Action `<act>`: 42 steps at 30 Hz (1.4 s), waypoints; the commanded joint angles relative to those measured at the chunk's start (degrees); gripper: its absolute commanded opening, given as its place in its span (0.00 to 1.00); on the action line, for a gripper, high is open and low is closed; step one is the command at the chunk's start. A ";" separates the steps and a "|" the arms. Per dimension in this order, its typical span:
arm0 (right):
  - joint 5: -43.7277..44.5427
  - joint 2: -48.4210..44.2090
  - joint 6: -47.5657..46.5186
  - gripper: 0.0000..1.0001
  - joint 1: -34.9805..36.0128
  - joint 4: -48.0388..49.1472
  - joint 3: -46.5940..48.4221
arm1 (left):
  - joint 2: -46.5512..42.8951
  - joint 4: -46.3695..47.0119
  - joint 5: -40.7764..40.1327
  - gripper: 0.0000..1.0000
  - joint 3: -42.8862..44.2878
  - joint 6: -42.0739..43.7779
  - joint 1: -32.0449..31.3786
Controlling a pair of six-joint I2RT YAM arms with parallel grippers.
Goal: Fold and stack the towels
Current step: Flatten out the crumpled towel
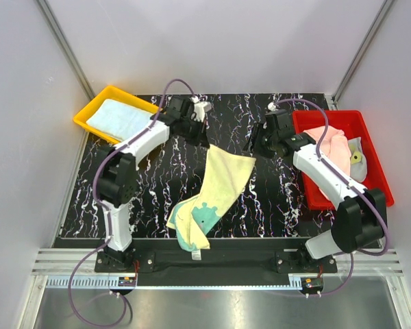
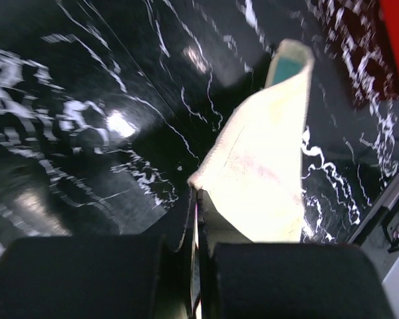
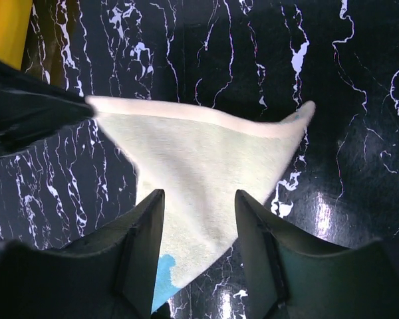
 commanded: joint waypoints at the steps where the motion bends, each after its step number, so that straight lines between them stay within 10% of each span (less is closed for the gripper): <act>1: 0.98 2.08 -0.98 0.54 -0.53 1.60 2.94 | -6.27 0.36 -4.56 0.00 -0.55 -0.07 0.93; 15: -4.64 20.70 -2.73 0.55 -2.11 8.01 11.02 | -9.43 -8.43 -23.89 0.00 -2.57 2.04 5.94; 42: -10.09 51.04 -26.28 0.48 2.81 -0.07 41.08 | -2.76 -7.90 -18.98 0.00 -3.90 -0.69 10.60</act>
